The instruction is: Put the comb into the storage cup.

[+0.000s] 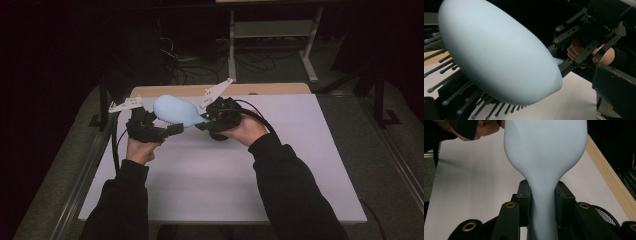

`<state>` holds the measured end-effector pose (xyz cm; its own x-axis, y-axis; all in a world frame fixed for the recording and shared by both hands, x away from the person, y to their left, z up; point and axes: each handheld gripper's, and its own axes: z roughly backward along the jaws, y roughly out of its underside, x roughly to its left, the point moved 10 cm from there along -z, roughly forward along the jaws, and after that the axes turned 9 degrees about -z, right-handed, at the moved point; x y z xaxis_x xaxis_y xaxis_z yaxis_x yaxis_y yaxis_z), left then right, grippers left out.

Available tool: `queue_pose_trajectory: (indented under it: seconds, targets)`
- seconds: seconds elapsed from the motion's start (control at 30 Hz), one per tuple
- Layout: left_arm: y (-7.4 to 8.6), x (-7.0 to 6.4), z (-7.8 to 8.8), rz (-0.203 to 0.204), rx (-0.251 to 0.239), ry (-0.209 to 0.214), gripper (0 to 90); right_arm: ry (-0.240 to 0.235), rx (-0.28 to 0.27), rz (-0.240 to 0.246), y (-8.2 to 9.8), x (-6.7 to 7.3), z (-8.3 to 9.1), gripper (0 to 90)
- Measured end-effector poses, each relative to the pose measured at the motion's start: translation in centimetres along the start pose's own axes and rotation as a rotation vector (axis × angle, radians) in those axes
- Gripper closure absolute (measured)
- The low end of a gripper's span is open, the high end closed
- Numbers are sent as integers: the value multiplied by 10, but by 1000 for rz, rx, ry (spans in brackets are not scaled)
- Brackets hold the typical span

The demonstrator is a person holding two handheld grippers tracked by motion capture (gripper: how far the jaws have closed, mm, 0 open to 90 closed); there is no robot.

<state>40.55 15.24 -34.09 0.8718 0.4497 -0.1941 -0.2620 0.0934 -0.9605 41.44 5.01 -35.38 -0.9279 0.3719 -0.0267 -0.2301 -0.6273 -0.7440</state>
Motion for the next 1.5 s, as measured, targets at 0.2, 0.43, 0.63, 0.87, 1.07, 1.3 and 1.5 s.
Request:
queue_pose_trajectory:
  seconds: [0.2, 0.43, 0.63, 0.87, 1.07, 1.3, 1.5]
  targets:
    - [-2, 0, 3, 8, -13, 4, 0, -6, 2, 1, 0, 1, -4, 687]
    - [-2, 1, 4, 25, -11, -10, 12, -9, 9, 7, 0, 3, -10, 688]
    - [-2, 5, 5, 48, -11, -42, 82, -11, 12, 7, 1, 4, -14, 689]
    - [-4, 10, 8, 45, -28, -87, 254, -3, 40, 12, 5, 4, -19, 692]
    - [-6, 11, 12, 63, -47, -86, 372, 2, 42, 22, 7, 6, -23, 692]
    - [-8, 10, 11, 67, -68, -74, 440, -1, 42, 15, 10, 6, -28, 692]
    - [-9, 10, 12, 74, -74, -68, 456, -6, 13, 4, 10, 7, -30, 691]
